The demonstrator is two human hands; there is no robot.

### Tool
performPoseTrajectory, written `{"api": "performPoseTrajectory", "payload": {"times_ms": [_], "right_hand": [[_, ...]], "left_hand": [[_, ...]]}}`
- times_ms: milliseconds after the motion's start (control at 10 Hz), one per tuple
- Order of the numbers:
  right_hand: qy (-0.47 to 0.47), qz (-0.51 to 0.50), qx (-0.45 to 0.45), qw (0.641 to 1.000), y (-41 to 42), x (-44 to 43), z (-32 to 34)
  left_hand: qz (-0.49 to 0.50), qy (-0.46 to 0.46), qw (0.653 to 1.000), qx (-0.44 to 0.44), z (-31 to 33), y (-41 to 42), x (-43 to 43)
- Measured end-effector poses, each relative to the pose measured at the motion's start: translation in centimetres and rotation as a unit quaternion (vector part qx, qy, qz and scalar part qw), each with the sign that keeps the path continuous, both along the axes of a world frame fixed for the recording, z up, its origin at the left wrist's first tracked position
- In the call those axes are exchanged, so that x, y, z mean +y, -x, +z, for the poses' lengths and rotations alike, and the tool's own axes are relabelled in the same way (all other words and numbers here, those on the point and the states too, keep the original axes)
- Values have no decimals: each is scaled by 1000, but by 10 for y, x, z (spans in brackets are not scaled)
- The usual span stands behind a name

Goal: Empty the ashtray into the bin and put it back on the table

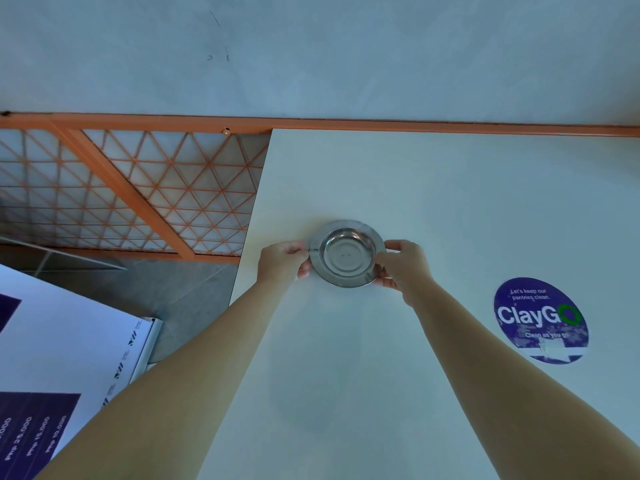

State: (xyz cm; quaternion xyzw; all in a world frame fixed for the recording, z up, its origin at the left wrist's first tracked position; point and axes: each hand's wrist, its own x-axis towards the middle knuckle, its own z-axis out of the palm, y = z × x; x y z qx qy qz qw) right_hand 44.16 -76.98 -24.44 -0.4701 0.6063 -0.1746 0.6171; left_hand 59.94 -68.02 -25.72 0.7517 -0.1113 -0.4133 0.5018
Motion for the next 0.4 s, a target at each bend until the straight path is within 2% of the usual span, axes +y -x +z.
{"api": "performPoseTrajectory", "payload": {"times_ms": [100, 300, 400], "right_hand": [[16, 2, 10, 1000, 1, -1, 2], [151, 78, 112, 979, 9, 3, 17], [188, 95, 128, 969, 14, 9, 30]], "left_hand": [[11, -18, 999, -29, 0, -2, 4], [-6, -13, 992, -129, 19, 1, 16], [-29, -4, 987, -156, 34, 8, 23]]}}
